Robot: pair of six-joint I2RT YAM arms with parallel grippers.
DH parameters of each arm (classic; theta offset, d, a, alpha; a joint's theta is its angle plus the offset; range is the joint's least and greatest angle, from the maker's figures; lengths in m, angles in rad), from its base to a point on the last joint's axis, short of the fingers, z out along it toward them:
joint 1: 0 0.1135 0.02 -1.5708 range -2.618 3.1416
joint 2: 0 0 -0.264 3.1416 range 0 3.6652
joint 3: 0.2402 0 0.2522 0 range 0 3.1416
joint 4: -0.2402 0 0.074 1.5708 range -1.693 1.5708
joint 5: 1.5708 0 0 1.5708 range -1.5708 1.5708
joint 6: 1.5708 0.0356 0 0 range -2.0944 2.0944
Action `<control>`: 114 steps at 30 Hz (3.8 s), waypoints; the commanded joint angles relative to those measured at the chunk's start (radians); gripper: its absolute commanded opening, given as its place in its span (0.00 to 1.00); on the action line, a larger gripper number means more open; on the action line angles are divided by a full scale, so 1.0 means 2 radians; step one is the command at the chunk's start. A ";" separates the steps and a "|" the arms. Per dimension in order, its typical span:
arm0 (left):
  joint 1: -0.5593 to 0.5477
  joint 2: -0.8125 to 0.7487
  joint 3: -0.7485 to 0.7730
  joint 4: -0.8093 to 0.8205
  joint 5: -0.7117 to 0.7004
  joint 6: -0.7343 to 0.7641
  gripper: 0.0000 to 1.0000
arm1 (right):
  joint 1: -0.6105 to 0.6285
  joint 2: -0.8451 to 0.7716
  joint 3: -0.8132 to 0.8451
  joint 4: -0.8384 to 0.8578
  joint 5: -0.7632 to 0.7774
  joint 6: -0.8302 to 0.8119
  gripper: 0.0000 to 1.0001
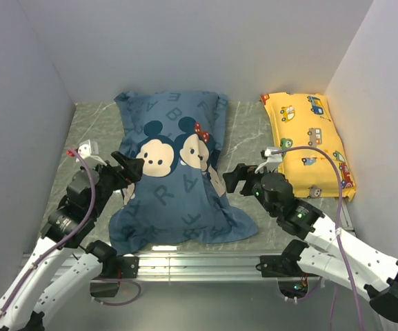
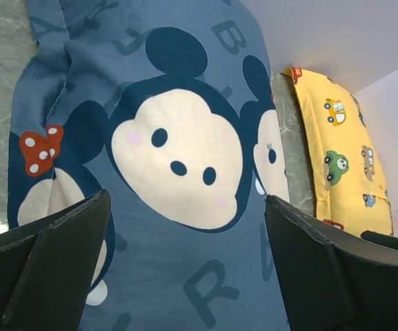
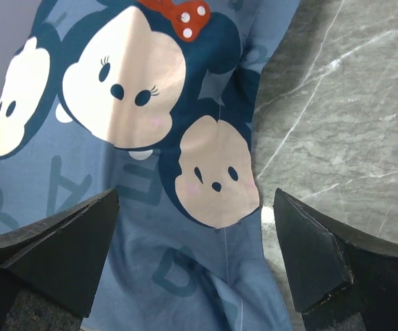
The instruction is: Remove the pillowcase from the pillow
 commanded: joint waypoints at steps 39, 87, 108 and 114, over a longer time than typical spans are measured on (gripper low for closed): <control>0.010 0.333 0.020 0.128 0.023 -0.053 0.01 | -0.065 0.277 0.295 0.091 -0.258 0.042 0.00; 0.016 0.104 0.058 -0.082 -0.048 -0.016 0.98 | -0.111 0.516 0.495 -0.014 -0.122 -0.018 0.74; -0.003 0.146 0.081 -0.026 0.087 -0.012 0.91 | -0.157 0.556 0.435 0.015 -0.165 -0.004 0.00; -0.011 0.207 0.058 0.003 0.112 -0.014 0.49 | -0.151 0.462 0.333 0.051 -0.169 0.017 0.00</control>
